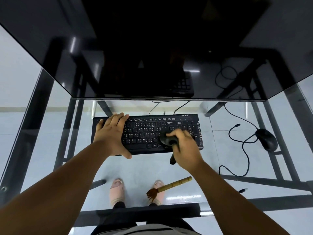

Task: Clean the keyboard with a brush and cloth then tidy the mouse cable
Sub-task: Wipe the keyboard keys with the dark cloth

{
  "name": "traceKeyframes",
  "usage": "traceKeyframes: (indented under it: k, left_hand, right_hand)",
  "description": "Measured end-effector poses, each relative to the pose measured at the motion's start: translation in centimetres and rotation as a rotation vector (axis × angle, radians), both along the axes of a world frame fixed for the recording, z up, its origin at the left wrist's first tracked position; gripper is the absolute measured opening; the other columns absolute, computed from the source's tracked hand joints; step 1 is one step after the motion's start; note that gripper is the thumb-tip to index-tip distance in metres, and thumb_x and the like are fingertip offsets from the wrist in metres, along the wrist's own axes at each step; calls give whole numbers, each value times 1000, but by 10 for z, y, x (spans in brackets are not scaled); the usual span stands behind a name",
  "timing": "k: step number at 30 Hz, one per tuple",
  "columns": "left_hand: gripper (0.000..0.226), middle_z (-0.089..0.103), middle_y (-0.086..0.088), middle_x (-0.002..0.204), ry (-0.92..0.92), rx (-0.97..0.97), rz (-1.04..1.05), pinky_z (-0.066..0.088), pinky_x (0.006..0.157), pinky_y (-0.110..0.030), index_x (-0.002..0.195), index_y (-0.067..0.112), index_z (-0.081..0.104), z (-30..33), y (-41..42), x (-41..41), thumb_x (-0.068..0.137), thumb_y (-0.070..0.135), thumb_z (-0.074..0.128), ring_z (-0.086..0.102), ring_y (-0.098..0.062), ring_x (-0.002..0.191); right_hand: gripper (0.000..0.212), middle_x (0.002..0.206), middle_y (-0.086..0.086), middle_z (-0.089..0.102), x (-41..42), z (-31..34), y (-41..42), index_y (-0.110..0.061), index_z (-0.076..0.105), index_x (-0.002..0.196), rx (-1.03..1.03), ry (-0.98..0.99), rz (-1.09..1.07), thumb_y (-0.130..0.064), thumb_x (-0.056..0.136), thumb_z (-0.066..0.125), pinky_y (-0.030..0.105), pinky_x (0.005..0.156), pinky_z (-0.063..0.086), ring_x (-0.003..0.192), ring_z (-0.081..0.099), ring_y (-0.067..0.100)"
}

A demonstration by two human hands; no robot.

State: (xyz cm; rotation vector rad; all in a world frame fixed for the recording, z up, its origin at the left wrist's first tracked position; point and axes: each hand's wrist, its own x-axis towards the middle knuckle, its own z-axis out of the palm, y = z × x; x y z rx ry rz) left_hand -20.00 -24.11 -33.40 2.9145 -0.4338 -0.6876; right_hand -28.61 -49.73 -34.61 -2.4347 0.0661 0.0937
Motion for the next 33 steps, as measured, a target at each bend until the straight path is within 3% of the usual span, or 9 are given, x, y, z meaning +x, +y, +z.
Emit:
traceKeyframes:
  k: [6, 12, 14, 17, 19, 24, 27, 29, 33]
  left_hand:
    - [148, -4, 9, 162, -16, 39, -14, -5, 120, -47, 152, 30, -8, -1, 2, -2, 38, 75, 75, -3, -13, 149]
    - [156, -13, 2, 162, -27, 62, 58, -7, 120, -47, 152, 21, -11, -4, 15, -6, 34, 90, 63, -14, -18, 149]
    - [154, -11, 3, 162, -22, 33, 53, -8, 120, -46, 153, 21, -9, -5, 22, -7, 36, 92, 61, -14, -16, 149]
    - [151, -11, 5, 162, -2, -5, 0, -8, 120, -46, 153, 23, -9, -6, 34, -2, 40, 86, 68, -11, -13, 149]
    - [150, -9, 6, 163, 8, -38, -29, -8, 120, -44, 154, 25, -7, -5, 41, 1, 39, 82, 72, -8, -11, 149]
    - [150, -3, 3, 163, -53, -39, 14, -5, 119, -43, 154, 23, 3, -4, 51, 0, 36, 83, 72, -1, -15, 150]
    - [150, -2, 1, 162, -69, -35, 91, -4, 119, -44, 154, 22, 3, -6, 56, -6, 36, 88, 66, -2, -17, 150]
    - [150, -1, 2, 162, -77, -52, 117, -5, 119, -42, 154, 20, 2, -8, 62, -9, 36, 90, 63, -3, -15, 150]
    - [150, -3, 6, 163, -54, -110, 102, -4, 119, -38, 154, 21, 1, -10, 77, -8, 36, 89, 62, -1, -10, 149]
  right_hand:
    - [31, 95, 5, 59, 16, 1, -1, -14, 57, 106, 13, -129, -442, 6, 83, 51, 28, 76, 43, 90, 57, 24]
    - [41, 105, 6, 55, 31, 11, 47, -17, 58, 117, -29, -20, 15, 5, 83, 54, 27, 82, 49, 89, 55, 17]
    - [35, 98, 1, 52, 31, 12, 36, -13, 61, 113, -71, -53, -47, 7, 84, 53, 28, 80, 50, 88, 55, 18]
    - [31, 90, 3, 60, 34, 5, 28, -10, 61, 105, -79, -121, -337, 9, 82, 50, 33, 75, 49, 91, 54, 25]
    - [32, 91, 0, 65, 40, 4, 38, -11, 61, 102, -62, -139, -355, 10, 81, 50, 31, 74, 46, 94, 53, 25]
    - [40, 110, -3, 66, 58, 7, 91, -19, 63, 114, -29, -82, -39, 3, 81, 57, 33, 89, 45, 104, 52, 19]
    - [49, 132, -13, 55, 67, 8, 107, -29, 57, 126, -199, -43, 222, -8, 81, 58, 37, 96, 34, 121, 44, 16]
    - [50, 130, -17, 56, 70, 6, 102, -34, 57, 124, -296, -47, 177, -9, 81, 58, 38, 96, 32, 119, 46, 14]
    - [41, 117, -9, 65, 74, 2, 91, -29, 63, 117, -293, -15, -200, -6, 84, 57, 40, 93, 35, 112, 51, 19]
